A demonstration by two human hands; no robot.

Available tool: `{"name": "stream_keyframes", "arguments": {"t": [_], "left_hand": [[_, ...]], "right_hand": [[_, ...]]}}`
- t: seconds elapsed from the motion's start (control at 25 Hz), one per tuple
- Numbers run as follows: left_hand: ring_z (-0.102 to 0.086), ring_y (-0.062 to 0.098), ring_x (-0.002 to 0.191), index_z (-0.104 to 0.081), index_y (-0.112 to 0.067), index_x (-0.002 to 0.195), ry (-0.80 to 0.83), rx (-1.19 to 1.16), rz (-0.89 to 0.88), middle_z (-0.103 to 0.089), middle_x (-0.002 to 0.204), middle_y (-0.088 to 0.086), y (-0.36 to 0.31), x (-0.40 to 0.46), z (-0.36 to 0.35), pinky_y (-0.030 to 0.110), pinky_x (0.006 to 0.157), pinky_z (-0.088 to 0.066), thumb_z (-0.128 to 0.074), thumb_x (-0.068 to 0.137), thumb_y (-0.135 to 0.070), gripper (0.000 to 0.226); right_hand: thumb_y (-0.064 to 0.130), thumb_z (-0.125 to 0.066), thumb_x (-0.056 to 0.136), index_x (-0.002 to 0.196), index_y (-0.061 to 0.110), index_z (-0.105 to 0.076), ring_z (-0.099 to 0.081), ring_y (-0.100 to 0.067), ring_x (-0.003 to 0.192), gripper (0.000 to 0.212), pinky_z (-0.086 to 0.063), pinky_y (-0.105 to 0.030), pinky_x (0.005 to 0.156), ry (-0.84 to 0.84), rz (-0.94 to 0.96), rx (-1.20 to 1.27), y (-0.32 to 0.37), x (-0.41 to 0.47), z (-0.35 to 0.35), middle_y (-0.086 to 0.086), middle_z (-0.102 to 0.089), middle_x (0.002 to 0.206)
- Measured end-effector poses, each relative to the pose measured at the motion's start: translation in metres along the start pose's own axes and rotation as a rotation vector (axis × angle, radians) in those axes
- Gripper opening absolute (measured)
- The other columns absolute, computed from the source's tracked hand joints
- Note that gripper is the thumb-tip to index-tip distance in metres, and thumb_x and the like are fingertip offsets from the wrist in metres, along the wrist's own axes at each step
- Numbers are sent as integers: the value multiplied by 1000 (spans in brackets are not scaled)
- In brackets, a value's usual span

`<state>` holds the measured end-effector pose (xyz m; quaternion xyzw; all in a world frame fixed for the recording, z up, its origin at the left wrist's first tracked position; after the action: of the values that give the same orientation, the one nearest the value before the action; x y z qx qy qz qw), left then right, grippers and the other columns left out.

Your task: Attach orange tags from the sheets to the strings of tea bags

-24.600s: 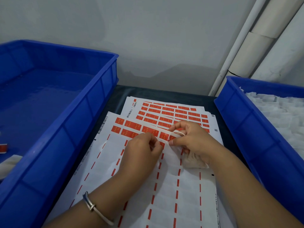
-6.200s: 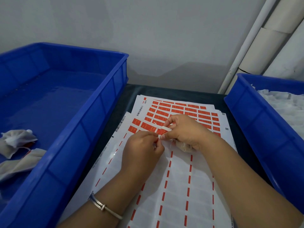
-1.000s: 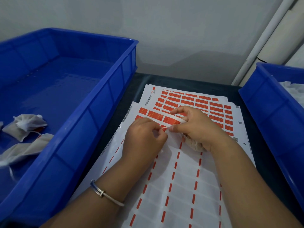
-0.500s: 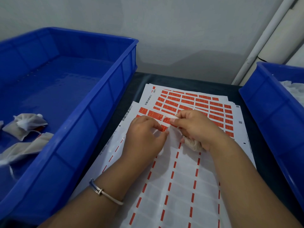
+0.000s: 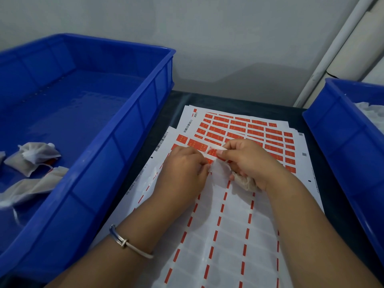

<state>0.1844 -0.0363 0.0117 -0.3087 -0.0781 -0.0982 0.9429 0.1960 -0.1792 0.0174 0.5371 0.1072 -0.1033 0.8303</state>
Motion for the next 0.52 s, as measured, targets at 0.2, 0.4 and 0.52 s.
{"name": "stream_keyframes", "arguments": {"t": [0.2, 0.4, 0.52], "left_hand": [[-41, 5, 106, -60, -24, 119, 37, 78, -45, -53, 122, -9, -2, 2, -5, 19, 95, -34, -49, 91, -42, 35], [-41, 7, 109, -55, -23, 123, 33, 99, -22, -48, 127, -8, 2, 4, -8, 21, 99, -35, -47, 92, -43, 38], [-41, 7, 112, -51, -23, 126, 21, 118, -29, -46, 129, -7, 3, 4, -7, 22, 99, -35, -44, 93, -44, 40]], "right_hand": [[28, -66, 86, 79, 21, -68, -66, -12, 64, 10, -40, -11, 41, -10, -9, 19, -2, 0, 0, 13, -69, 87], [27, -66, 86, 76, 22, -68, -66, -6, 58, 11, -40, -10, 40, 1, -11, 32, -1, 0, 0, 15, -68, 82], [28, -66, 86, 77, 23, -67, -67, -9, 67, 10, -42, -10, 42, 6, 0, 15, 0, 0, 1, 16, -67, 83]]}}
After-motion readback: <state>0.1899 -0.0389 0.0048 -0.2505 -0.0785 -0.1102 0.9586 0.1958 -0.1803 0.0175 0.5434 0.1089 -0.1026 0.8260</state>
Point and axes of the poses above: each hand's wrist, its own x-axis towards the middle knuckle, its own z-axis out of the back of the hand, y = z × x, the point moved 6 cm from there along x, towards the middle knuckle
